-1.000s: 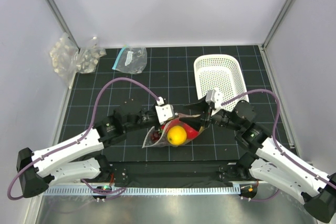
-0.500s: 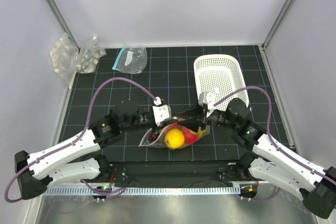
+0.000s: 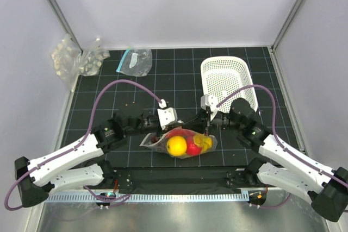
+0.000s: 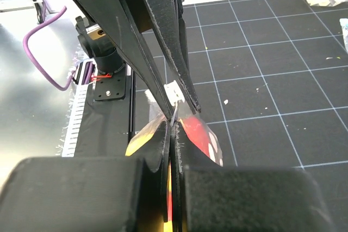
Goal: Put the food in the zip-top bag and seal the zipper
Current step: Zip the zipper food storage bag at the center of the board.
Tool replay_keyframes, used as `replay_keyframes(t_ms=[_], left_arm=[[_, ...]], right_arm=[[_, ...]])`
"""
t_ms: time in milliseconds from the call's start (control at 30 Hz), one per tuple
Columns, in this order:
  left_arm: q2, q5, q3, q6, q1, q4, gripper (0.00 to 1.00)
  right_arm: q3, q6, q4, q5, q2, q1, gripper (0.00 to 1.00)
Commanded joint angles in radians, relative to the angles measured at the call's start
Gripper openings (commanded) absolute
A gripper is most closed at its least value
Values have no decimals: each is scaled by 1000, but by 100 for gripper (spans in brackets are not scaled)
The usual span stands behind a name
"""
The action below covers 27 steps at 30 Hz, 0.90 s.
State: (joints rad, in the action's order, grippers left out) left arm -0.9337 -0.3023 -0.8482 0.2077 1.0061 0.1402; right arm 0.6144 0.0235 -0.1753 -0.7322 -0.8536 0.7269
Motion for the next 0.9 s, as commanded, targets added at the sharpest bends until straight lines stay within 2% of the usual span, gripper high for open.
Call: replay_keyframes(t_ms=[0, 133, 267, 367, 767, 867], left_arm=[[9, -58, -54, -30, 12, -65, 0], [4, -21, -54, -36, 12, -59, 0], [-10, 9, -55, -39, 14, -53, 0], [-24, 12, -61, -41, 12, -41, 0], [-112, 45, -103, -45, 12, 25, 0], [-132, 61, -114, -57, 12, 38, 0]], right_arm=[[59, -8, -38, 11, -16, -1, 1], [19, -19, -70, 117, 37, -1, 1], [-62, -49, -179, 305, 152, -3, 1], [-113, -60, -222, 387, 232, -3, 1], [-196, -71, -273, 640, 392, -3, 1], [-217, -73, -274, 785, 444, -3, 1]])
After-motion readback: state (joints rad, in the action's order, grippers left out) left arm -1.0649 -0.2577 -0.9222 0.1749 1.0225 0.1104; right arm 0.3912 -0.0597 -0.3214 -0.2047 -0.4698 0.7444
